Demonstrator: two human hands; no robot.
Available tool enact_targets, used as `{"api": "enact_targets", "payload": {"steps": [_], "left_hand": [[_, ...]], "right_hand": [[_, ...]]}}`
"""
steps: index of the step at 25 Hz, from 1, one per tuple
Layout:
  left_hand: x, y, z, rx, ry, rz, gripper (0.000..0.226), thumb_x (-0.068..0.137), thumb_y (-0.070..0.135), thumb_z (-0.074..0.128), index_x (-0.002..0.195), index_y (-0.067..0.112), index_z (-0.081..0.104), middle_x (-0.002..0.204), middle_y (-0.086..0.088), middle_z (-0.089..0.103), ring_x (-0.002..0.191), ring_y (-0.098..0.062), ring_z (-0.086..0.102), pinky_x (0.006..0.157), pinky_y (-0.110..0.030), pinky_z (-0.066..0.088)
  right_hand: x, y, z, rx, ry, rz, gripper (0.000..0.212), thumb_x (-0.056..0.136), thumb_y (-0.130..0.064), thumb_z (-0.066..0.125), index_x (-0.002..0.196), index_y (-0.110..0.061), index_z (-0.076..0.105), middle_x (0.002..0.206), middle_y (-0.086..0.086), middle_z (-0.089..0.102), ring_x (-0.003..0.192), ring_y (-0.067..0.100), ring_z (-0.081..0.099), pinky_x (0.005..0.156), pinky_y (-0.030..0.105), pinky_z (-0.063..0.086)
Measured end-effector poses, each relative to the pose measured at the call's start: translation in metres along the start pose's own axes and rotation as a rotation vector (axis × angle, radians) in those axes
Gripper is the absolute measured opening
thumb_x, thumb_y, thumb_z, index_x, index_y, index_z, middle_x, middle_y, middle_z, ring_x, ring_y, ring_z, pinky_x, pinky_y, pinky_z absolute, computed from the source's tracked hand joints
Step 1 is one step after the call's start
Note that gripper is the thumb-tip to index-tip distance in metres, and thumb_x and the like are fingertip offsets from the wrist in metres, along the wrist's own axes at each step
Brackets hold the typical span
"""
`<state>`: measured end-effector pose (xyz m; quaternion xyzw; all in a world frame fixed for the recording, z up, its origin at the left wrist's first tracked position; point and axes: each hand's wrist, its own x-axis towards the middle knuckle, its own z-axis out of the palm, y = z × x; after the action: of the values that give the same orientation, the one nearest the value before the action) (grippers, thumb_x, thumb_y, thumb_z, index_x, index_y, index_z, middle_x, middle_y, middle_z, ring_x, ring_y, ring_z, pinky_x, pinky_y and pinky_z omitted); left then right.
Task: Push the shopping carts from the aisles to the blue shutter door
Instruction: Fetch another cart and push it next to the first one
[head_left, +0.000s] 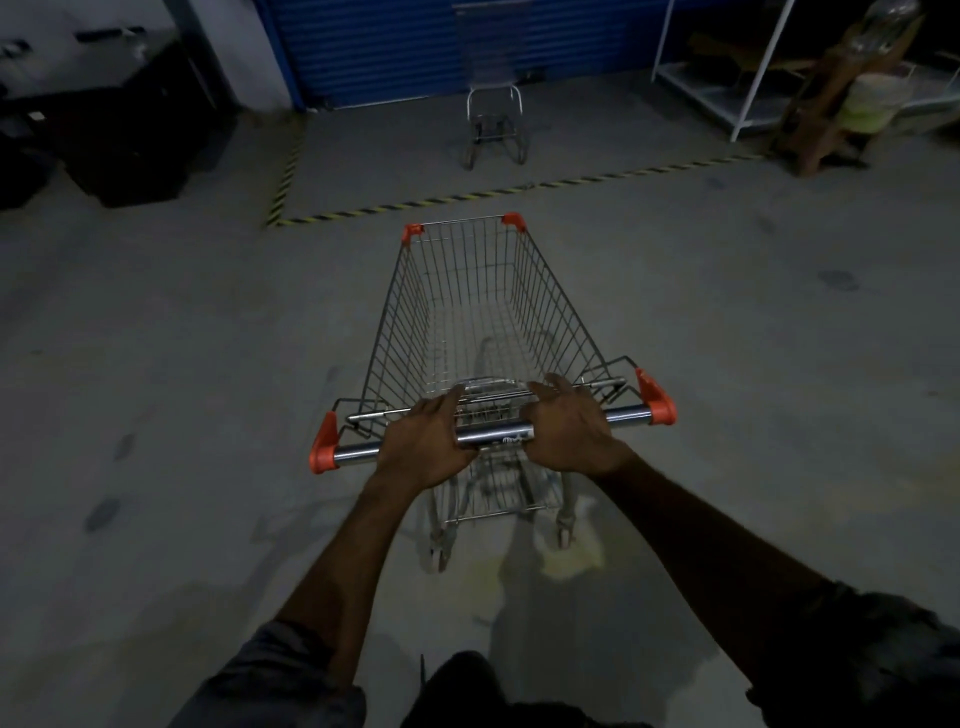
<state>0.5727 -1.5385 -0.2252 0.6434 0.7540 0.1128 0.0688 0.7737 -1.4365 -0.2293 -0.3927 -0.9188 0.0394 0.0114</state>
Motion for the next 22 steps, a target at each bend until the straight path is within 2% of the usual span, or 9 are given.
{"api": "enact_targets", "payload": {"steps": [3, 5, 9, 13, 17, 18, 20, 21, 22], "left_hand": [[0.063, -0.011, 0.004, 0.002, -0.011, 0.003, 0.083, 0.076, 0.061, 0.067, 0.148, 0.023, 0.049, 0.142, -0.003, 0.06, 0.129, -0.027, 0.056, 0.099, -0.043, 0.052], [0.107, -0.019, 0.009, 0.038, 0.019, 0.023, 0.081, 0.07, 0.066, 0.054, 0.139, 0.024, 0.057, 0.137, 0.0, 0.063, 0.125, -0.025, 0.059, 0.096, -0.042, 0.054], [0.196, -0.038, 0.021, 0.085, 0.092, 0.064, 0.076, 0.069, 0.061, 0.054, 0.13, 0.018, 0.065, 0.127, -0.005, 0.069, 0.114, -0.029, 0.065, 0.087, -0.042, 0.058], [0.29, -0.051, 0.028, 0.108, 0.107, 0.036, 0.052, 0.068, 0.055, 0.061, 0.1, 0.015, 0.07, 0.102, -0.004, 0.072, 0.094, -0.03, 0.07, 0.068, -0.039, 0.059], [0.383, -0.063, 0.028, 0.116, 0.091, 0.047, 0.051, 0.07, 0.057, 0.062, 0.098, 0.017, 0.075, 0.11, -0.001, 0.072, 0.099, -0.026, 0.07, 0.071, -0.037, 0.059], [0.403, -0.067, 0.028, 0.112, 0.09, 0.057, 0.053, 0.071, 0.059, 0.058, 0.098, 0.018, 0.076, 0.113, 0.0, 0.072, 0.101, -0.025, 0.069, 0.073, -0.037, 0.06], [0.449, -0.073, 0.026, 0.125, 0.073, 0.067, 0.055, 0.072, 0.061, 0.057, 0.102, 0.019, 0.077, 0.121, 0.001, 0.07, 0.106, -0.024, 0.068, 0.078, -0.038, 0.06], [0.47, -0.075, 0.024, 0.126, 0.074, 0.068, 0.056, 0.072, 0.061, 0.057, 0.102, 0.019, 0.077, 0.122, 0.001, 0.07, 0.108, -0.024, 0.068, 0.08, -0.039, 0.06], [0.492, -0.079, 0.023, 0.118, 0.084, 0.074, 0.056, 0.07, 0.06, 0.058, 0.101, 0.019, 0.078, 0.122, 0.0, 0.071, 0.108, -0.025, 0.069, 0.08, -0.04, 0.06]], "right_hand": [[0.051, 0.03, -0.003, 0.091, 0.012, -0.033, 0.073, 0.073, -0.049, 0.055, 0.14, -0.022, 0.056, 0.138, 0.009, 0.061, 0.125, 0.033, 0.058, 0.098, 0.049, 0.053], [0.09, 0.05, 0.0, 0.125, 0.057, -0.027, 0.075, 0.076, -0.05, 0.056, 0.144, -0.021, 0.05, 0.134, 0.007, 0.064, 0.118, 0.031, 0.063, 0.092, 0.046, 0.056], [0.171, 0.083, -0.002, 0.003, 0.067, 0.039, 0.059, 0.075, -0.056, 0.046, 0.121, -0.025, 0.068, 0.127, 0.002, 0.066, 0.114, 0.025, 0.063, 0.091, 0.041, 0.056], [0.256, 0.119, -0.005, -0.001, 0.039, 0.17, 0.06, 0.074, -0.059, 0.041, 0.112, -0.023, 0.072, 0.128, 0.0, 0.067, 0.113, 0.022, 0.064, 0.09, 0.034, 0.054], [0.344, 0.161, -0.015, 0.021, -0.076, 0.3, 0.059, 0.078, -0.044, 0.071, 0.131, -0.019, 0.065, 0.127, 0.007, 0.067, 0.11, 0.03, 0.067, 0.088, 0.038, 0.055], [0.363, 0.17, -0.016, -0.01, -0.025, 0.296, 0.057, 0.073, -0.042, 0.077, 0.123, -0.018, 0.069, 0.117, 0.008, 0.071, 0.101, 0.031, 0.07, 0.081, 0.038, 0.057], [0.399, 0.191, -0.007, -0.097, 0.215, 0.189, 0.027, 0.067, -0.033, 0.08, 0.086, -0.015, 0.076, 0.085, 0.01, 0.073, 0.071, 0.03, 0.071, 0.058, 0.037, 0.058], [0.415, 0.203, -0.001, -0.069, 0.355, 0.067, 0.013, 0.074, -0.024, 0.072, 0.072, -0.011, 0.071, 0.074, 0.013, 0.07, 0.063, 0.03, 0.068, 0.052, 0.036, 0.055], [0.434, 0.217, 0.007, -0.047, 0.489, -0.037, 0.018, 0.081, -0.015, 0.062, 0.065, -0.008, 0.066, 0.07, 0.016, 0.068, 0.061, 0.03, 0.067, 0.051, 0.036, 0.053]]}}
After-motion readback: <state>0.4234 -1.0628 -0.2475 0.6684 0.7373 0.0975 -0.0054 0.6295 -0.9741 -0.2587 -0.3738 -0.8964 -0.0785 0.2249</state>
